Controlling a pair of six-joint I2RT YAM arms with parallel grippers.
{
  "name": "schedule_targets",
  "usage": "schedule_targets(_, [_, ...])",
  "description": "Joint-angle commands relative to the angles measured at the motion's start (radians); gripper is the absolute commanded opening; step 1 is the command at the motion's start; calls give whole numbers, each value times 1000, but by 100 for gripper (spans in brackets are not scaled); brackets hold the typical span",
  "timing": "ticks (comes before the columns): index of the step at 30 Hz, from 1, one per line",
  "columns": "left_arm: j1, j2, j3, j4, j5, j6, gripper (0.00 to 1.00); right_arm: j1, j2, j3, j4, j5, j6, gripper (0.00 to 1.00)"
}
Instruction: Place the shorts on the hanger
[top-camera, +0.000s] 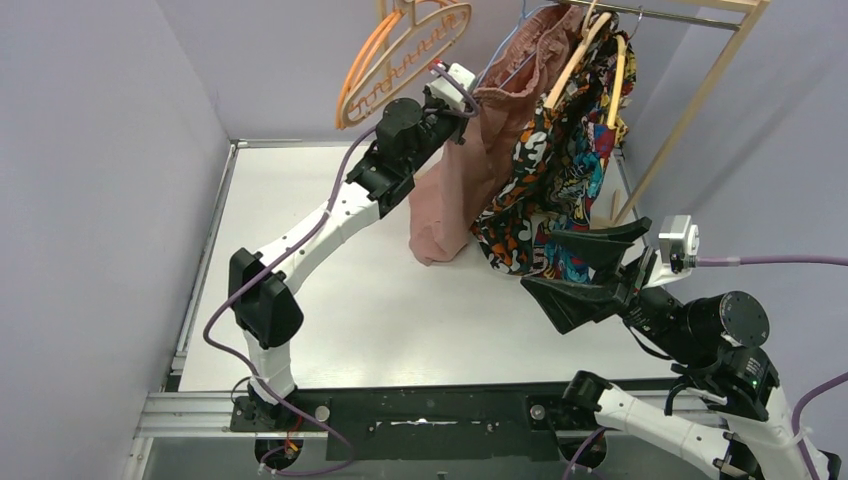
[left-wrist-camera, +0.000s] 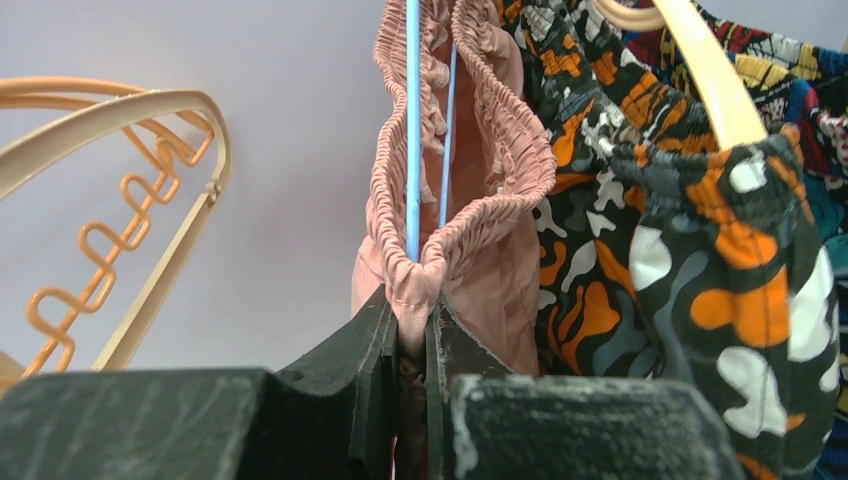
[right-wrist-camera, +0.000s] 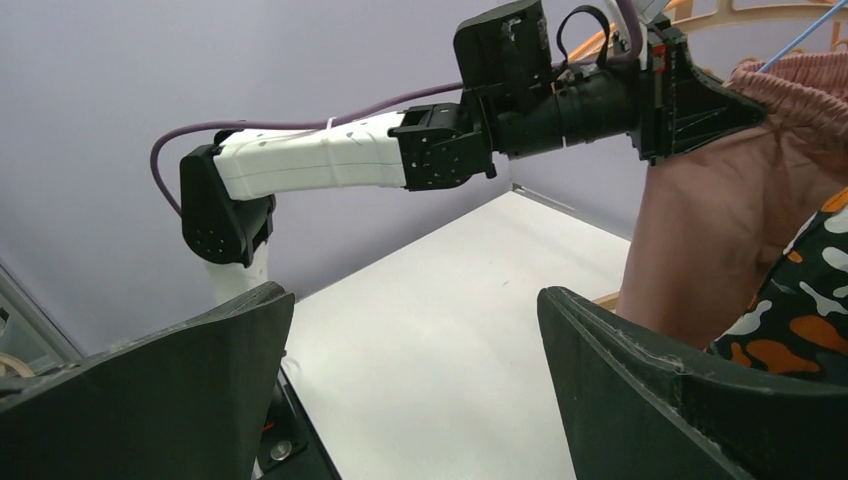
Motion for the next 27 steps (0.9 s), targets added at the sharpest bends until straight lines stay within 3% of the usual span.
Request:
schedule_targets(1, [-10,37,158,113,30,17,0,-12,-6,-5,57,-19,11,98])
schedule_targets(6, [-28,57,150,129,40,45,0,-17,-13,-3,55,-23,3,97])
schedule_targets(14, [-43,-33,-66,295,15,60,0,-22,-26,-12,48,-23,-4,98])
schedule_targets(27, [-24,20,-10,279,-18,61,0,-26,-13,-8,57,-36,-10,98])
